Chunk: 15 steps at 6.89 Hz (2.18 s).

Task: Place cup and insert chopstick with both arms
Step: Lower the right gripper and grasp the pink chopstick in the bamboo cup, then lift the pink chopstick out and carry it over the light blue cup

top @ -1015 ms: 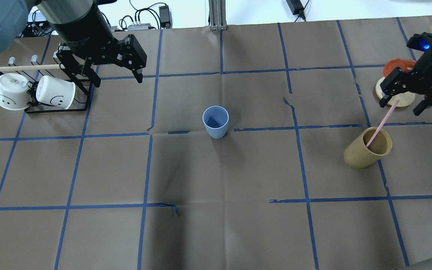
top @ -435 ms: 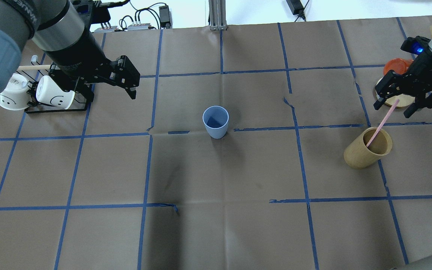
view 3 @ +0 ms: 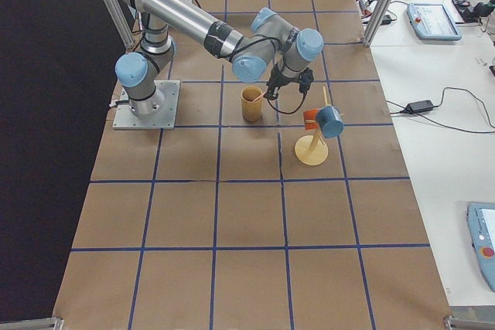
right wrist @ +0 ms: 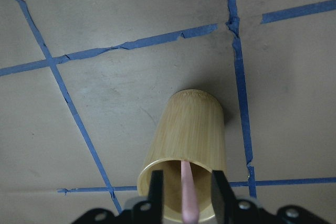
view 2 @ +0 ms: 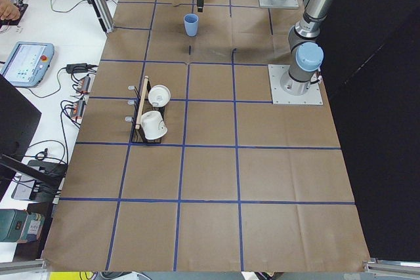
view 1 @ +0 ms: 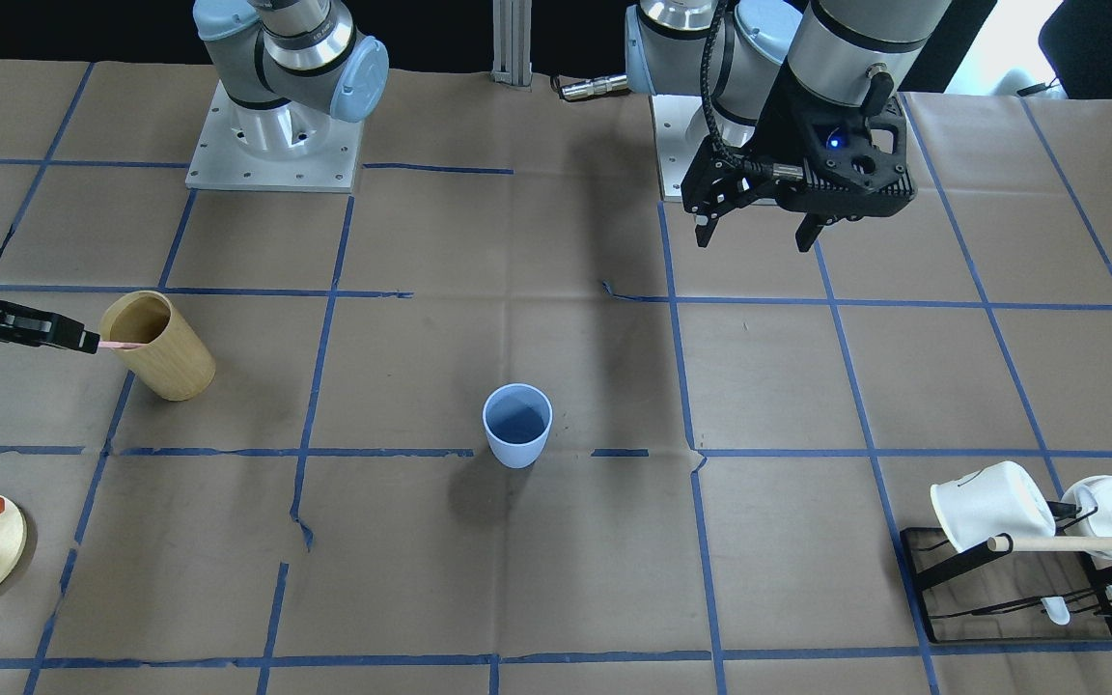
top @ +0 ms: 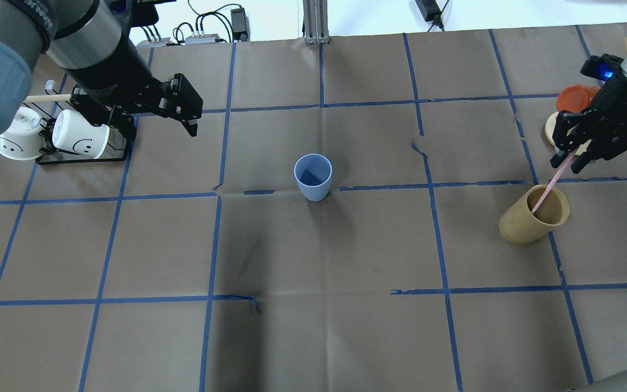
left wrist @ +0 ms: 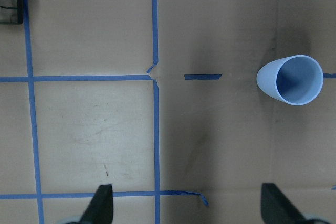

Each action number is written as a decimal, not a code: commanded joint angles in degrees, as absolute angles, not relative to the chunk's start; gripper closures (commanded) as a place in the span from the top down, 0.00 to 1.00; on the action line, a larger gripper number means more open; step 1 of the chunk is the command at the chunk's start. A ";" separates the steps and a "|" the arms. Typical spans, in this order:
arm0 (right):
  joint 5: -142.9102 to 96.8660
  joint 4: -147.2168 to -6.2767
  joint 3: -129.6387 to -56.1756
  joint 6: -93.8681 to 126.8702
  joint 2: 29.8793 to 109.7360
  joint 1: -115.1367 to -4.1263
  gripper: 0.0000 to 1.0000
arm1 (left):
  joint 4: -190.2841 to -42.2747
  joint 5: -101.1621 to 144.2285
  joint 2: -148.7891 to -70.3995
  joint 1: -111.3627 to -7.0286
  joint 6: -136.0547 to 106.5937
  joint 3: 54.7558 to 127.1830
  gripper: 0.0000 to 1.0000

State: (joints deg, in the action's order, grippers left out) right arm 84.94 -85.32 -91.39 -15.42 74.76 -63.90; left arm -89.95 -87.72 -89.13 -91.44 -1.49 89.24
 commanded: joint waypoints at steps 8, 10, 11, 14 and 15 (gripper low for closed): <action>87.44 -71.64 -73.26 0.55 80.07 -77.46 0.02 | -89.91 -87.71 -90.18 -91.49 -1.58 88.33 1.00; 86.76 -70.66 -65.25 13.74 80.16 -87.14 0.02 | -89.91 -87.71 -90.00 -91.49 -1.49 88.42 1.00; 85.44 -71.36 -63.82 21.54 79.98 -89.71 0.02 | -89.91 -87.71 -90.00 -91.49 -1.49 88.33 1.00; 83.58 -84.14 -64.94 32.73 76.31 -102.25 0.02 | -90.09 -87.71 -89.74 -91.49 -1.49 88.50 1.00; 83.50 -87.33 -65.04 34.87 73.68 -104.91 0.02 | -90.09 -87.71 -89.74 -91.49 -1.58 88.42 1.00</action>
